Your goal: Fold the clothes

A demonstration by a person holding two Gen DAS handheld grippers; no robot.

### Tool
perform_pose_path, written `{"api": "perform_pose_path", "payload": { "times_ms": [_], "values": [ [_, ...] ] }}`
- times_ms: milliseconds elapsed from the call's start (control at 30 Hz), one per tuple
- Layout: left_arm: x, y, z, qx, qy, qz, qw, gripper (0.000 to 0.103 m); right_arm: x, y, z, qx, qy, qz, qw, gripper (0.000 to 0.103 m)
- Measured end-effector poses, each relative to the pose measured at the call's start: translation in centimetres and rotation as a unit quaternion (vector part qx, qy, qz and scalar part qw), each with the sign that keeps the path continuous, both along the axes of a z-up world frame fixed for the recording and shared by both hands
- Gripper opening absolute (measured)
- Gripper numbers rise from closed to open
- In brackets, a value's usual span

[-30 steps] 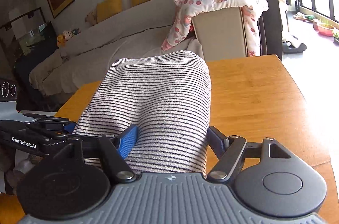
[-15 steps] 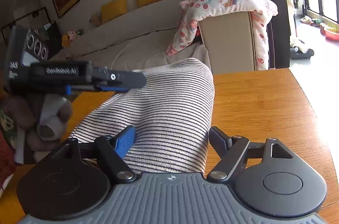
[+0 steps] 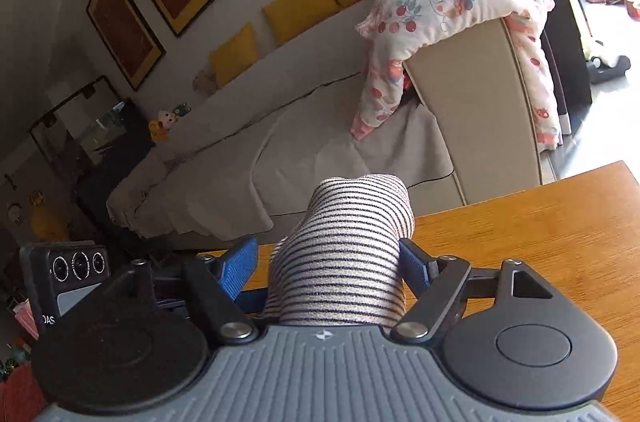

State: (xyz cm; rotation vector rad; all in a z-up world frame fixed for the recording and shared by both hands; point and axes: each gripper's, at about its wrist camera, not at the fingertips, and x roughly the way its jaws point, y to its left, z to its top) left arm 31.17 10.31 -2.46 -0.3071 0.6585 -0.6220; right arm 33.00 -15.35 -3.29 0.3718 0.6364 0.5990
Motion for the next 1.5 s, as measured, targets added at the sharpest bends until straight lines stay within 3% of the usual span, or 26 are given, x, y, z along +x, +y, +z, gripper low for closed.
{"api": "perform_pose_path", "payload": {
  "times_ms": [100,200,267,367,467,567,767,800,833,1033,1200,1267,1433,1500],
  "values": [
    [0.3,-0.3,-0.2,-0.004,-0.005,-0.009,0.9999,0.074,-0.6,-0.8,-1.0,-0.038,0.018,-0.036,0.998,0.076],
    [0.2,-0.8,-0.1,0.006,-0.013,-0.011,0.9998,0.074,-3.9,-1.9,-1.4,-0.051,-0.005,-0.047,0.998,0.078],
    [0.2,-0.9,-0.2,0.007,-0.013,-0.011,0.9998,0.074,-6.0,-2.7,-1.6,-0.06,-0.02,-0.055,0.996,0.085],
    [0.4,-0.9,-0.3,-0.001,-0.011,-0.011,0.9999,0.074,-8.6,-1.4,-2.1,-0.142,-0.063,-0.054,0.986,0.09],
    [0.5,-1.1,-0.3,0.004,-0.013,-0.01,0.9999,0.074,-8.7,-0.1,-2.7,-0.193,-0.082,-0.067,0.975,0.099],
    [0.3,-1.6,-0.2,0.02,-0.018,-0.006,0.9996,0.074,-8.3,0.3,-2.7,-0.195,-0.078,-0.072,0.975,0.103],
    [-2.0,0.1,0.5,-0.013,-0.021,0.045,0.9987,0.074,-11.1,-1.1,-1.9,-0.155,-0.056,-0.099,0.981,0.103],
    [-3.2,0.6,1.0,-0.012,-0.021,0.064,0.9977,0.082,-11.9,-1.4,-1.8,-0.151,-0.054,-0.099,0.982,0.103],
    [-4.4,1.0,1.4,-0.007,-0.022,0.077,0.9968,0.09,-12.6,-1.8,-1.8,-0.147,-0.05,-0.098,0.983,0.103],
    [-13.0,1.6,2.3,0.043,-0.028,0.15,0.9873,0.103,-16.3,-3.1,-1.6,-0.133,-0.02,-0.117,0.984,0.103],
    [-18.8,-0.6,0.9,0.098,-0.012,0.169,0.9807,0.103,-19.2,-1.9,-1.8,-0.145,-0.001,-0.121,0.982,0.103],
    [-20.1,-1.4,0.2,0.111,0.009,0.18,0.9774,0.103,-20.6,-0.9,-2.3,-0.17,-0.002,-0.117,0.978,0.103],
    [-22.0,-3.2,-0.9,0.153,0.017,0.208,0.966,0.103,-23.7,1.2,-3.8,-0.259,0.014,-0.137,0.956,0.103],
    [-22.8,-3.9,-1.3,0.17,0.02,0.218,0.9607,0.103,-24.4,1.4,-3.9,-0.273,0.012,-0.14,0.952,0.103]
  ]
}}
